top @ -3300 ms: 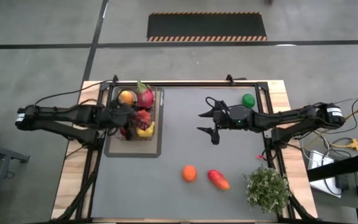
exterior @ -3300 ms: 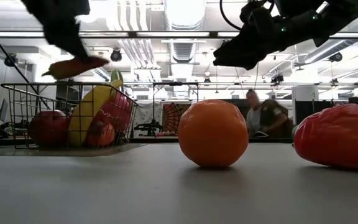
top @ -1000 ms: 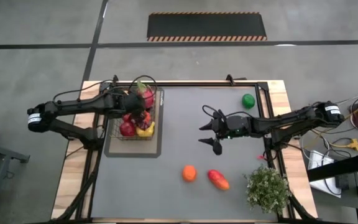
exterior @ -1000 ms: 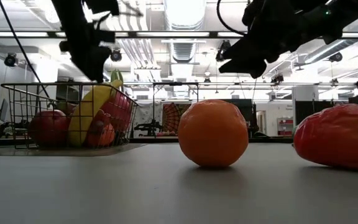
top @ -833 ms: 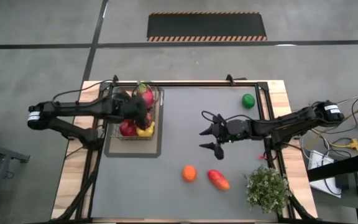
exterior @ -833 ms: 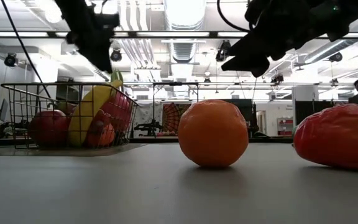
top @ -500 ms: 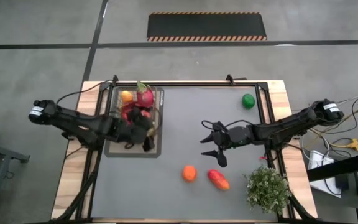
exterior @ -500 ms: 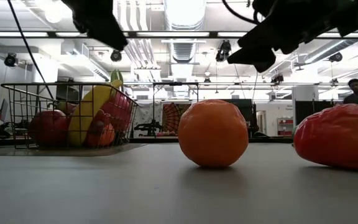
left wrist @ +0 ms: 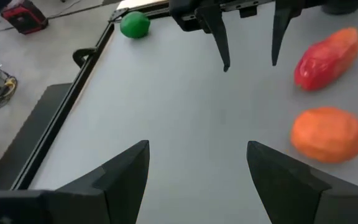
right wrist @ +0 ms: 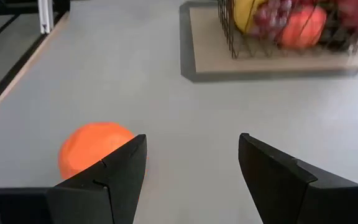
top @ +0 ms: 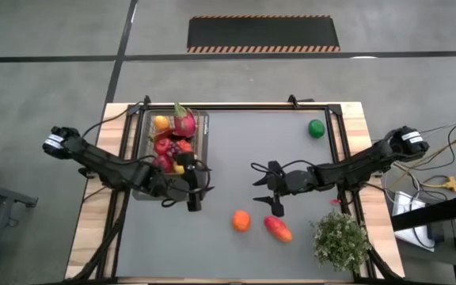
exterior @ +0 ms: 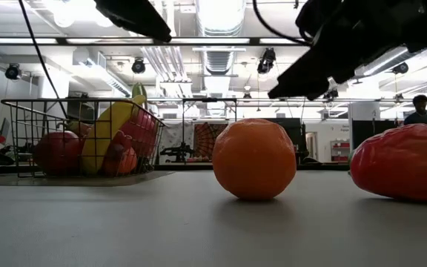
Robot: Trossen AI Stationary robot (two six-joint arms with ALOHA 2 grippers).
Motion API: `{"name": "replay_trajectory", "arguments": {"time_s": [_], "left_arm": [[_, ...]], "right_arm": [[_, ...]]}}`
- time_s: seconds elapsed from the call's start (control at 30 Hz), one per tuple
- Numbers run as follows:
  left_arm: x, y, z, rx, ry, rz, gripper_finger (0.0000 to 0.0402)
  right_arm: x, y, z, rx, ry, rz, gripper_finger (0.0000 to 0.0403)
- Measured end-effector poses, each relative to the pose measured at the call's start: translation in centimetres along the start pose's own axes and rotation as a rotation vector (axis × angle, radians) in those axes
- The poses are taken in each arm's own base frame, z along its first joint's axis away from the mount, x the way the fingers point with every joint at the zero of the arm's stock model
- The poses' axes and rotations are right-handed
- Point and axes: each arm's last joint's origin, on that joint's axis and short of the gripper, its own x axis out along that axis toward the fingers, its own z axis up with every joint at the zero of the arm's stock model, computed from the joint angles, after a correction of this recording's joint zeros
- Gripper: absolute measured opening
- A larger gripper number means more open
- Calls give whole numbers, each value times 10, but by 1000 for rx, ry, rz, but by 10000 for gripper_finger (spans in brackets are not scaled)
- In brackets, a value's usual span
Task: Build produce basket
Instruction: Put the orange into the gold wire basket
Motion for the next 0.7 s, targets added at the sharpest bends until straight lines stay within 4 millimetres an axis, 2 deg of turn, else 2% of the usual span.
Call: {"name": "replay_trajectory", "arguments": {"time_s": [0.13,0.43,0.7], "left_arm": [[3,-2,0,54,-3,0,251],[3,-2,5,42,-43,-3,251],[5,-5,6,32,-56,-62,251]], "right_arm": [[6,0,-5,16,22,-5,243],[14,0,-14,29,68,-4,294],[13,9,-14,70,58,43,295]]}}
